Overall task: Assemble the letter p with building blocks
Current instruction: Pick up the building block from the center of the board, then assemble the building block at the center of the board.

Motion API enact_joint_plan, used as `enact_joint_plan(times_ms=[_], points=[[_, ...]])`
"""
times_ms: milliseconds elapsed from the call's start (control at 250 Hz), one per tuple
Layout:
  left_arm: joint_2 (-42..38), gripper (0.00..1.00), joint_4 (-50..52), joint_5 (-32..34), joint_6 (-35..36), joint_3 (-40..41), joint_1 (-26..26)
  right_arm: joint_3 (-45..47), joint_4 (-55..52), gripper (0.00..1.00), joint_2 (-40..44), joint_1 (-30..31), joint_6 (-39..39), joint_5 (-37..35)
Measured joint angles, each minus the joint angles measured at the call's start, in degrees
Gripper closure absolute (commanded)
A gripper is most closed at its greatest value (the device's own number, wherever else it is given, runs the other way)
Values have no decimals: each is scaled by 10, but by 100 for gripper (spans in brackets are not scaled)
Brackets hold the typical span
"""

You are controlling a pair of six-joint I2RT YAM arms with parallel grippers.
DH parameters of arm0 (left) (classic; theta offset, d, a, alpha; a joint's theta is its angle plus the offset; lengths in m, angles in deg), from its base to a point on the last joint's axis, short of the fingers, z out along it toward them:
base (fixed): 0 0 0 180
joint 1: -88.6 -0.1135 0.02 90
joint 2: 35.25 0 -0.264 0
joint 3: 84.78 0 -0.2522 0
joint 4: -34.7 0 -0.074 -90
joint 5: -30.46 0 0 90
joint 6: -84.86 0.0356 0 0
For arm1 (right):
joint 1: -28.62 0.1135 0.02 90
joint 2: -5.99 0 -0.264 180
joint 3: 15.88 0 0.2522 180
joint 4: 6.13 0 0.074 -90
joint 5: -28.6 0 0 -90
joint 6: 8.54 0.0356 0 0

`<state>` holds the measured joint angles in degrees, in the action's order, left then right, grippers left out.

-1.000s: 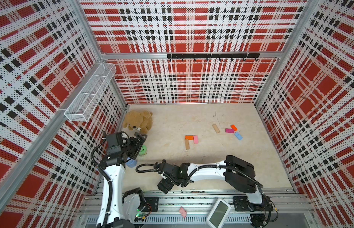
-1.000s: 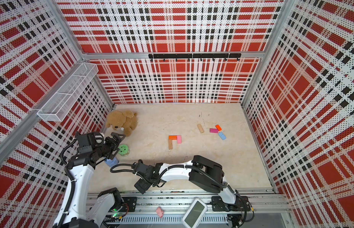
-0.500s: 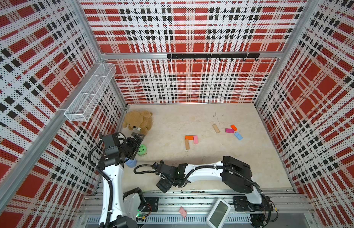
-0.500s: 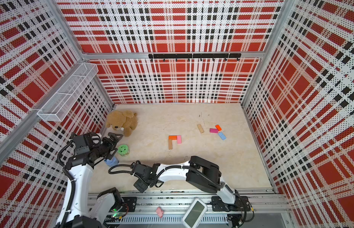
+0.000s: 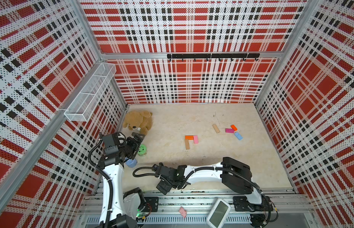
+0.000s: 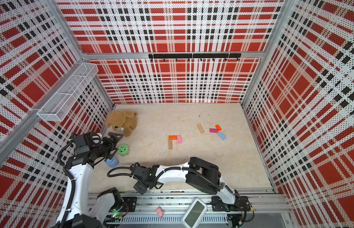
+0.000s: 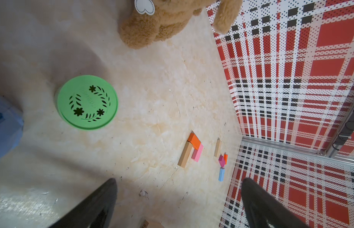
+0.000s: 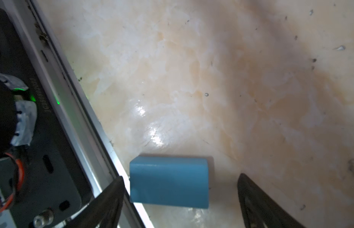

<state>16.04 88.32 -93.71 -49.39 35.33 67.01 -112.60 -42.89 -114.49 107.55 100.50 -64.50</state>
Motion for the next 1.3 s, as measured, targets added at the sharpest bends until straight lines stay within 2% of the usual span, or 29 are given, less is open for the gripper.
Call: enact_joint_plan(times_ms=[256,684,792,1116,1300], points=[[2,1,0,-2,0,0,-1,-9,-12,19,-7,2,-2,-26],[-23,0,0,-18,0,2,-1,-11,-12,46,-13,-7,-3,-73],[-43,1,0,-25,0,2,8,12,-7,49,3,-24,-3,-74],[-88,1,0,-14,4,2,97,91,-2,51,121,-90,-5,-93],[-154,1,-3,14,4,2,179,130,10,52,210,-147,1,-109]])
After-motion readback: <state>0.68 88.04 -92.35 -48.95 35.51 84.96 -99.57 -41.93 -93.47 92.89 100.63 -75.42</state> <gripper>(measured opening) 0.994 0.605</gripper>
